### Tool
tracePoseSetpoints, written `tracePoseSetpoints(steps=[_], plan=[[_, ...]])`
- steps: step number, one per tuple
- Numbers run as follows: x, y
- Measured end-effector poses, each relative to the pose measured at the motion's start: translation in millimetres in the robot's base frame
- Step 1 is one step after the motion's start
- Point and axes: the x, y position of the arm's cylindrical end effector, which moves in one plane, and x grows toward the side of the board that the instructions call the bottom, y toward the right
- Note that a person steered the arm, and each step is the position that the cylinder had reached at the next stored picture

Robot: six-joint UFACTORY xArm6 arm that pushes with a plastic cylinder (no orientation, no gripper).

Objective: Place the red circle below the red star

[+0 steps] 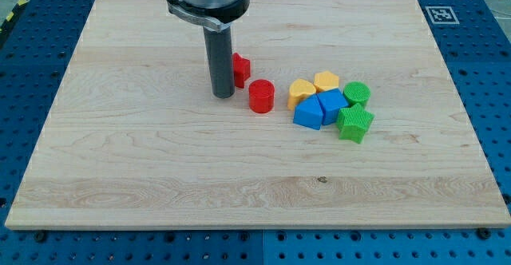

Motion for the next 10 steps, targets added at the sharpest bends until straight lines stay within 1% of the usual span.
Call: tracePoseSetpoints(steps=[1, 2, 3, 4, 5, 6, 7, 9, 10], plan=[[0.0, 4.3], [11.5, 14.9], [34.3, 14.9], [51.7, 34.1], [59.3, 78.7], [58.6, 90.0], [37.0, 89.7], [35.2, 44.1], [35.2, 41.3]])
